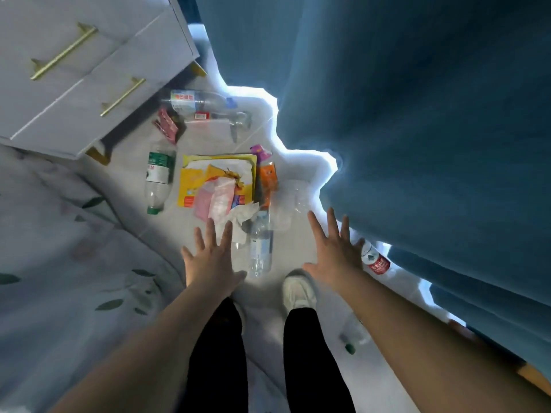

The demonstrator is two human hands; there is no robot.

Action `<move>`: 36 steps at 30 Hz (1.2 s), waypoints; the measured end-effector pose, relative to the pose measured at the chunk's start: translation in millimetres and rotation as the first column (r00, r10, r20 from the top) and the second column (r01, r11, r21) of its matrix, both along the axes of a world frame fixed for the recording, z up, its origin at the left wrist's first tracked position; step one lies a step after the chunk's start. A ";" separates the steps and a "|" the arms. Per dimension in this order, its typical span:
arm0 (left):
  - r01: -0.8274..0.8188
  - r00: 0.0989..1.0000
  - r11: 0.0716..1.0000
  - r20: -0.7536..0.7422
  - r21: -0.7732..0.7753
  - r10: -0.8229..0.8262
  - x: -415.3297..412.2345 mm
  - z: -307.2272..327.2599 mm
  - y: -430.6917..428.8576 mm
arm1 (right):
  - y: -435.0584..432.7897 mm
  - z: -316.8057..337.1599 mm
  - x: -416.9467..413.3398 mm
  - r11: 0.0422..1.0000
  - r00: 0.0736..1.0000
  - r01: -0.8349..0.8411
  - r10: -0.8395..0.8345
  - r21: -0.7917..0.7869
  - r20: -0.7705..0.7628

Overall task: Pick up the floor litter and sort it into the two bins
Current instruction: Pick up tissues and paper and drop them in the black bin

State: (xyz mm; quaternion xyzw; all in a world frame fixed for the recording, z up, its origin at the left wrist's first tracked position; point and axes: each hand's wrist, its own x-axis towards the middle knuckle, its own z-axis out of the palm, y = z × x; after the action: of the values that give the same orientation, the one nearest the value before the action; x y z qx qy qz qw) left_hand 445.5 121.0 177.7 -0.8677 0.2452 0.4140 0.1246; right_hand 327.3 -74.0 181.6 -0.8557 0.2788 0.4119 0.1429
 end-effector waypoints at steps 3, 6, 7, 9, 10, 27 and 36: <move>0.013 1.000 0.999 0.002 -0.029 -0.013 21.6 -71.6 1.4 | 6.2 -73.1 17.5 1.000 0.999 0.006 -0.005 0.012 -0.054; -0.025 1.000 0.997 0.015 -0.075 0.027 37.0 -128.4 3.8 | 11.3 -131.9 29.2 0.999 0.993 -0.005 0.009 0.039 -0.115; -0.049 0.998 0.994 0.028 -0.100 0.052 40.8 -145.4 4.4 | 11.5 -148.9 32.0 0.999 0.993 -0.012 0.017 0.046 -0.119; -0.099 0.992 0.983 0.057 -0.158 0.109 47.5 -176.3 4.3 | 9.5 -180.9 37.1 0.998 0.994 -0.027 0.031 0.048 -0.101; -0.116 0.989 0.976 0.073 -0.185 0.131 50.9 -190.9 3.9 | 7.7 -195.8 39.4 0.999 0.995 -0.032 0.036 0.042 -0.092; -0.050 0.959 0.876 0.221 -0.479 0.176 77.2 -265.8 6.5 | 9.5 -318.0 84.9 0.951 0.982 -0.068 0.118 -0.302 0.147; 0.046 0.969 0.851 0.232 -0.523 0.090 86.1 -213.0 14.4 | 1.9 -253.6 80.1 0.953 0.974 -0.138 0.181 -0.270 0.139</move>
State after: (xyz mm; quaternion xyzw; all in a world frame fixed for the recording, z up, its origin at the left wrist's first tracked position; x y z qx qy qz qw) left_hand 531.6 135.5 -35.3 -0.9162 0.3211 0.2211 -0.0921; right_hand 407.4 -72.1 -72.0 -0.9173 0.2473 0.3114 0.0186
